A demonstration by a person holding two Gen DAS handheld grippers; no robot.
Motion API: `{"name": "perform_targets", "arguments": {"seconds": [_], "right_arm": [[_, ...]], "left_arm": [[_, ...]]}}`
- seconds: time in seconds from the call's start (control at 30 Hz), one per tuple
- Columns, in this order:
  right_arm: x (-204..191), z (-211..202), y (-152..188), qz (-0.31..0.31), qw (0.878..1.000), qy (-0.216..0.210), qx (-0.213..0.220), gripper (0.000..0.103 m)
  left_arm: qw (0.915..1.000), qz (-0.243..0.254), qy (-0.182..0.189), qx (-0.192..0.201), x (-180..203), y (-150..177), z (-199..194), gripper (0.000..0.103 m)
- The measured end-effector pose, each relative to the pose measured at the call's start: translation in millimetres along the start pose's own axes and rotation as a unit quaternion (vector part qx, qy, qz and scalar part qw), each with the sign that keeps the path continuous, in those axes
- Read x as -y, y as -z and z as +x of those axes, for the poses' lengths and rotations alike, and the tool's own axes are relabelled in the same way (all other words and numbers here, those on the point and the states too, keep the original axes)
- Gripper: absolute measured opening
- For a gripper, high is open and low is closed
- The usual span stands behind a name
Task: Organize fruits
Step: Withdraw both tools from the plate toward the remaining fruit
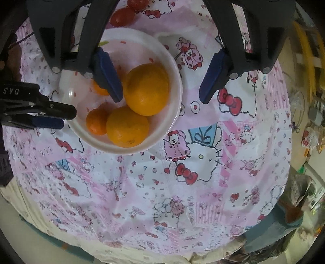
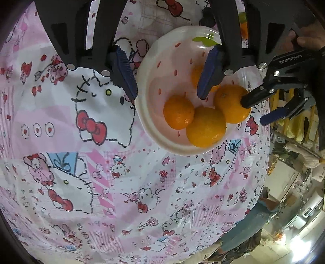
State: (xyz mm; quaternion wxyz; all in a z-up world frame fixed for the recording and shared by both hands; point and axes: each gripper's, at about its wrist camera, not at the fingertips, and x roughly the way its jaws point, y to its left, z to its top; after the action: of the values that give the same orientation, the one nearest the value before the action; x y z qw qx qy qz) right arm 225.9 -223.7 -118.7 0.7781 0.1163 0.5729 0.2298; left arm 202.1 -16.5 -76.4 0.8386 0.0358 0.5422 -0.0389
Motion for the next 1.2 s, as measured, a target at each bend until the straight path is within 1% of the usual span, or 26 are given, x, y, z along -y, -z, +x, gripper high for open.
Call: {"name": "perform_targets", "arguments": {"seconds": [0.07,0.23,0.4,0.6,0.7,0.73,0.83,0.9,1.03,1.1,1.2], "right_arm": [[0,-8,1,0.005,1.000,0.000,0.009,0.064],[-4,-29,5,0.013,0.999,-0.006,0.029,0.064],[-10,-56,14,0.014,0.998,-0.009,0.055,0.071],[-12,-72,28,0.025,0.997,-0.012,0.066,0.073],[-13,-83,37,0.033,0.996,-0.018,0.077,0.073],[-13,-89,42,0.038,0.995,-0.016,0.088,0.073],[-13,-97,52,0.048,0.994,-0.026,0.095,0.073],[-15,-101,61,0.056,0.993,-0.039,0.094,0.073],[-20,-104,77,0.057,0.993,-0.046,0.094,0.073],[-21,-103,84,0.062,0.993,-0.049,0.090,0.073],[-18,-98,95,0.075,0.993,-0.051,0.078,0.073]], "left_arm": [[1.0000,-0.008,0.000,0.002,-3,1,-4,0.075],[0.9996,-0.020,0.002,0.020,-6,2,-21,0.075],[0.9988,-0.027,0.007,0.040,-7,7,-42,0.075],[0.9975,-0.043,0.008,0.056,-11,23,-64,0.075],[0.9966,-0.050,-0.001,0.065,-13,33,-76,0.075],[0.9964,-0.053,-0.002,0.067,-13,37,-80,0.075],[0.9960,-0.063,0.003,0.063,-14,50,-88,0.088],[0.9961,-0.065,0.008,0.059,-13,58,-92,0.088],[0.9958,-0.077,0.010,0.048,-12,76,-98,0.088],[0.9955,-0.084,0.005,0.042,-13,84,-99,0.088],[0.9952,-0.092,-0.015,0.030,-14,93,-99,0.088]]}}
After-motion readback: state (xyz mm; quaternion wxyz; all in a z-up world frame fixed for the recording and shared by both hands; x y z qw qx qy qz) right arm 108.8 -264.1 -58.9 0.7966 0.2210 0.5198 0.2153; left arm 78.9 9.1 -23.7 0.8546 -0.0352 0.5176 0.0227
